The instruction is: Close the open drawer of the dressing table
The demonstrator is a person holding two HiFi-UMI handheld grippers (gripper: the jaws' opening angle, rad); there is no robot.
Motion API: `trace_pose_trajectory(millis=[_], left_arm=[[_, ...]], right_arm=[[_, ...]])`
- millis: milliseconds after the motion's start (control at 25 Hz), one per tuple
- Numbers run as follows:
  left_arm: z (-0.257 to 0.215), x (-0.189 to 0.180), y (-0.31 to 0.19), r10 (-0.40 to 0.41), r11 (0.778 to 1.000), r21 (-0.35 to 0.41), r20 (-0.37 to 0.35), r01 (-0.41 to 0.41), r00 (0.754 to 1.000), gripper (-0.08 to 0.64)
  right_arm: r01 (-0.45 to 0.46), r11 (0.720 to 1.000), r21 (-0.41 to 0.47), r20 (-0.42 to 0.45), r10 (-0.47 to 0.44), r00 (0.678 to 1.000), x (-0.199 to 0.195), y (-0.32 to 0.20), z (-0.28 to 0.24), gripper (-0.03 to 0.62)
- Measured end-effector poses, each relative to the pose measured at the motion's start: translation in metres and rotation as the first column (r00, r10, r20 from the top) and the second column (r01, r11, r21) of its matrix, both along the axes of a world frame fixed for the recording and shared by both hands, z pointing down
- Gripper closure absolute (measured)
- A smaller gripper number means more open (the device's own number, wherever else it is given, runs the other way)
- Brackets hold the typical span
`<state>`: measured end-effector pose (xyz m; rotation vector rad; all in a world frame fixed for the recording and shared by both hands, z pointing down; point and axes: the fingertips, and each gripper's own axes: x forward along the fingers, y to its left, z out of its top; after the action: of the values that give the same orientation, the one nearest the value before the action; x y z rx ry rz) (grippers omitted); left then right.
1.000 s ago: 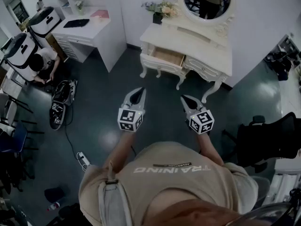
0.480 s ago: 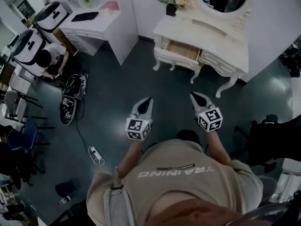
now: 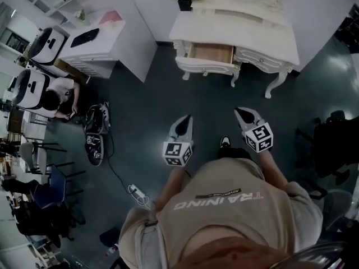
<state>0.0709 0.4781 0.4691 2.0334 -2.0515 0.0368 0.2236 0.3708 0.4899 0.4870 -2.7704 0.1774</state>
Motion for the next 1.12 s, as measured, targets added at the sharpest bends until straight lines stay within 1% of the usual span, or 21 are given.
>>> trace_pose_trajectory(millis=[120, 200, 280, 360, 520, 600, 680, 720, 800, 920, 1000, 1120], left_arm=[[0.002, -0.002, -0.049, 0.047, 0.998, -0.053, 0.041, -0.044, 0.998, 0.56], [0.004, -0.001, -0.074, 0.061, 0.995, -0.09, 0.09, -0.053, 0.994, 0.56], [0.008, 0.002, -0.102, 0.071, 0.991, -0.118, 0.114, -0.057, 0.991, 0.56], [0.015, 0.005, -0.132, 0.08, 0.989, -0.135, 0.115, -0.065, 0.99, 0.56], [0.038, -0.003, -0.188, 0.065, 0.983, -0.175, 0.078, -0.05, 0.995, 0.56], [0.048, -0.007, -0.214, 0.061, 0.98, -0.193, 0.071, -0.046, 0.996, 0.56], [0.05, -0.009, -0.239, 0.067, 0.981, -0.185, 0.079, -0.051, 0.995, 0.56], [0.05, -0.011, -0.253, 0.073, 0.982, -0.18, 0.098, -0.055, 0.993, 0.56], [0.052, -0.013, -0.274, 0.092, 0.982, -0.174, 0.133, -0.068, 0.987, 0.56], [0.054, -0.015, -0.285, 0.107, 0.983, -0.162, 0.123, -0.086, 0.987, 0.56], [0.056, -0.029, -0.288, 0.106, 0.983, -0.159, 0.111, -0.088, 0.988, 0.56], [0.065, -0.063, -0.284, 0.114, 0.981, -0.167, 0.08, -0.099, 0.99, 0.56]], right_arm=[[-0.009, 1.0, -0.024, 0.021, 0.01, 1.0, -0.007, -0.045, 0.003, 0.588], [-0.006, 0.999, -0.045, 0.02, 0.007, 1.0, -0.01, -0.072, 0.012, 0.588], [0.007, 0.998, -0.063, 0.014, -0.006, 1.0, -0.015, -0.102, 0.023, 0.588], [0.024, 0.997, -0.073, 0.012, -0.023, 1.0, -0.02, -0.134, 0.036, 0.589], [0.036, 0.996, -0.087, 0.015, -0.035, 0.999, -0.034, -0.189, 0.058, 0.588], [0.045, 0.995, -0.094, 0.013, -0.044, 0.999, -0.042, -0.212, 0.065, 0.588], [0.059, 0.992, -0.11, 0.018, -0.057, 0.998, -0.053, -0.232, 0.068, 0.588], [0.064, 0.99, -0.127, 0.024, -0.061, 0.998, -0.06, -0.243, 0.071, 0.588], [0.066, 0.985, -0.162, 0.032, -0.061, 0.998, -0.073, -0.258, 0.079, 0.589], [0.065, 0.98, -0.189, 0.011, -0.064, 0.998, -0.085, -0.261, 0.094, 0.588], [0.071, 0.978, -0.197, -0.002, -0.073, 0.997, -0.098, -0.262, 0.099, 0.589], [0.069, 0.979, -0.192, -0.042, -0.079, 0.996, -0.126, -0.259, 0.106, 0.588]])
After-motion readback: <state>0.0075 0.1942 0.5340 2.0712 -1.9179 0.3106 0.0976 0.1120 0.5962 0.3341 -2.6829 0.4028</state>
